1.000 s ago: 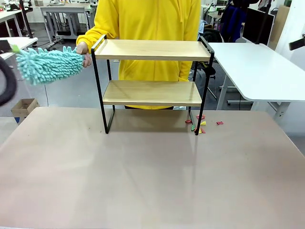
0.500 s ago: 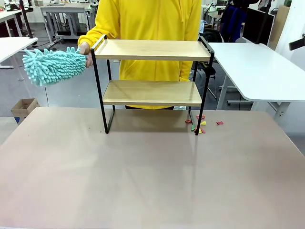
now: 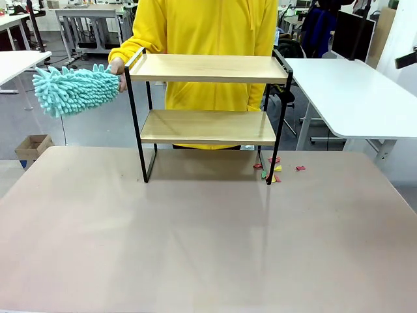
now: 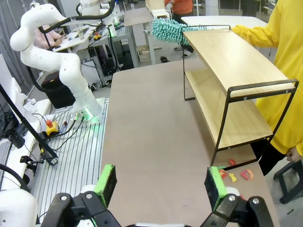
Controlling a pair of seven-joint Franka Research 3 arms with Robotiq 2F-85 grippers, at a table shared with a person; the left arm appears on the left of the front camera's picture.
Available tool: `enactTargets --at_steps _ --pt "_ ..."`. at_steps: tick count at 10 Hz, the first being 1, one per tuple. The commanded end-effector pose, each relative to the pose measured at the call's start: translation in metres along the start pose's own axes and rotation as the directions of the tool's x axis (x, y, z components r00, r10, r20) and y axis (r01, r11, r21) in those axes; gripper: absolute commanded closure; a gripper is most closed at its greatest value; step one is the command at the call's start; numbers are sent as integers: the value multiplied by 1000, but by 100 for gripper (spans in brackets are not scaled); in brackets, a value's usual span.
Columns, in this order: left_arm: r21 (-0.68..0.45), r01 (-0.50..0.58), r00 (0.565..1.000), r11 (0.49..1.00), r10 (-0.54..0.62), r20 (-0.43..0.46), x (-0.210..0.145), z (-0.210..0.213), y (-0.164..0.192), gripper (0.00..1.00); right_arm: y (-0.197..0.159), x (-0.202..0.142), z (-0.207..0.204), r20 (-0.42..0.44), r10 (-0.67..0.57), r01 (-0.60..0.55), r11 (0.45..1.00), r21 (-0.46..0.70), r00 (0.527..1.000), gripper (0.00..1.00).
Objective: Clean the shelf.
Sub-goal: Hand the Duster back to the human.
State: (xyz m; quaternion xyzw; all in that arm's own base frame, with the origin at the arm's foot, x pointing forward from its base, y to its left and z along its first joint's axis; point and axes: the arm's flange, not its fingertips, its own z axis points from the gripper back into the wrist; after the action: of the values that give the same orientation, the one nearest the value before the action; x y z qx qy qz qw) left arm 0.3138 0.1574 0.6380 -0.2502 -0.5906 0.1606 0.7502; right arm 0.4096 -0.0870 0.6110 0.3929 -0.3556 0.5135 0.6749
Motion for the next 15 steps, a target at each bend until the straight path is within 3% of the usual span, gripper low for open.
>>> enactTargets --at_steps 1,15 --pt "4 -13 1000 1000 13 0 -1 3 1 0 2 0 1 -3 16 -16 1000 3 1000 0" --pt "4 -13 1000 1000 13 0 -1 3 1 0 2 0 1 -3 16 -16 1000 3 1000 0"
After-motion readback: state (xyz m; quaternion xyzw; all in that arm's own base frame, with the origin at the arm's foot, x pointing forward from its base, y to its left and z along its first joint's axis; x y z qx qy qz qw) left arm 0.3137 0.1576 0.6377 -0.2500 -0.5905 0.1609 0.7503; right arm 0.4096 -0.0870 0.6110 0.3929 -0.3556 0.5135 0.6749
